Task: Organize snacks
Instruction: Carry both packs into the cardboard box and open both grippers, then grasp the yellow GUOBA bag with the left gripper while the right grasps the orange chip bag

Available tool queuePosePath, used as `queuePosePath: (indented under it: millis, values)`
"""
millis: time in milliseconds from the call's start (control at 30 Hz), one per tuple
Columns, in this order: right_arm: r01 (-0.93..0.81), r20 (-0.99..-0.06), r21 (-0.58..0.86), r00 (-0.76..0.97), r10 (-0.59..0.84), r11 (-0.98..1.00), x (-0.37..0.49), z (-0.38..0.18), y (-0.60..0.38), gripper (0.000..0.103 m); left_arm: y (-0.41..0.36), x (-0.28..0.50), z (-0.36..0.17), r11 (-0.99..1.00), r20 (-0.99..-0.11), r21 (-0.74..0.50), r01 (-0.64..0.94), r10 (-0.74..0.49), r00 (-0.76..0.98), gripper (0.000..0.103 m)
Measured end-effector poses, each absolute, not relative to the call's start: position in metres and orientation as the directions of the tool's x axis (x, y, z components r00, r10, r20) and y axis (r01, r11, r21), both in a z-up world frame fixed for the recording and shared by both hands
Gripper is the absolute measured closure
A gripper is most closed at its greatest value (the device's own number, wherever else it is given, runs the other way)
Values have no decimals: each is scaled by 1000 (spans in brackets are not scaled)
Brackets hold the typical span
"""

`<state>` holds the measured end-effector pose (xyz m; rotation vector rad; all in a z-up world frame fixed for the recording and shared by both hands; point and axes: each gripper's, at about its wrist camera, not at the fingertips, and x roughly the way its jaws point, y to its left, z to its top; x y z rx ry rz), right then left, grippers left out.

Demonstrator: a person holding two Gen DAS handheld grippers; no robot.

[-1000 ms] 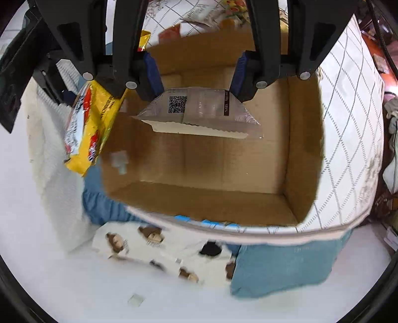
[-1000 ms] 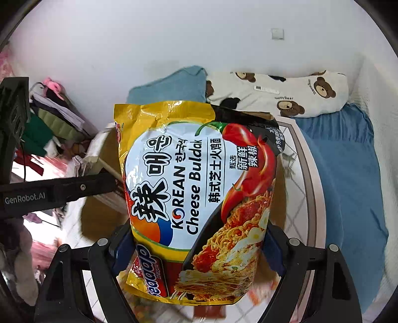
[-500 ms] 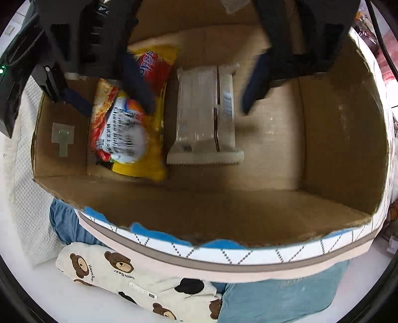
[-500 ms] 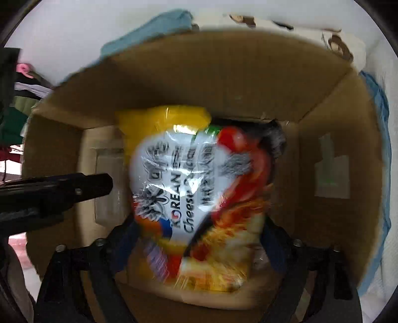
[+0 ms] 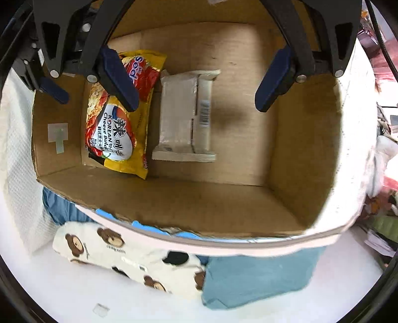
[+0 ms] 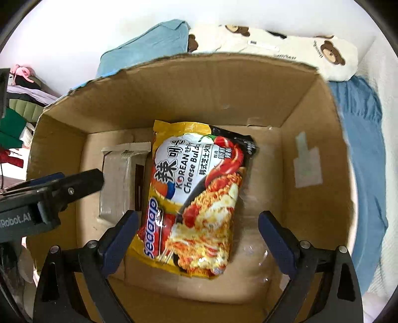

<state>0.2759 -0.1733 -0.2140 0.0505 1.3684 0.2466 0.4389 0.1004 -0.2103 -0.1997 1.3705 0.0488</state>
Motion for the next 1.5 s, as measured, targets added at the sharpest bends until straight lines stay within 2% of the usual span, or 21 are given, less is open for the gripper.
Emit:
queuePosePath:
  millis: [567,833,1100,1300,1500]
  values:
    - [-127,-922,156,339,190,980,201,-145,-191,4,101,351,-148,987,-913,-98,-124,-40,406,8]
    - [-144,-868,155,452,205,977,149,-94,-197,4,98,298,-105,989,-861,-98,-110,-29,507,8]
    - [-162,-814,208,519,262,965,94,-51,-196,4,108,252,-84,985,-832,-115,-129,-25,553,8]
    - [-148,-814,258,500,297,955,69,-55,-198,4,121,221,-107,984,-868,-92,-155,-3,496,8]
    - [-130,-872,293,371,320,947,49,-116,-187,5,150,191,-194,964,-957,-90,-252,-14,288,8]
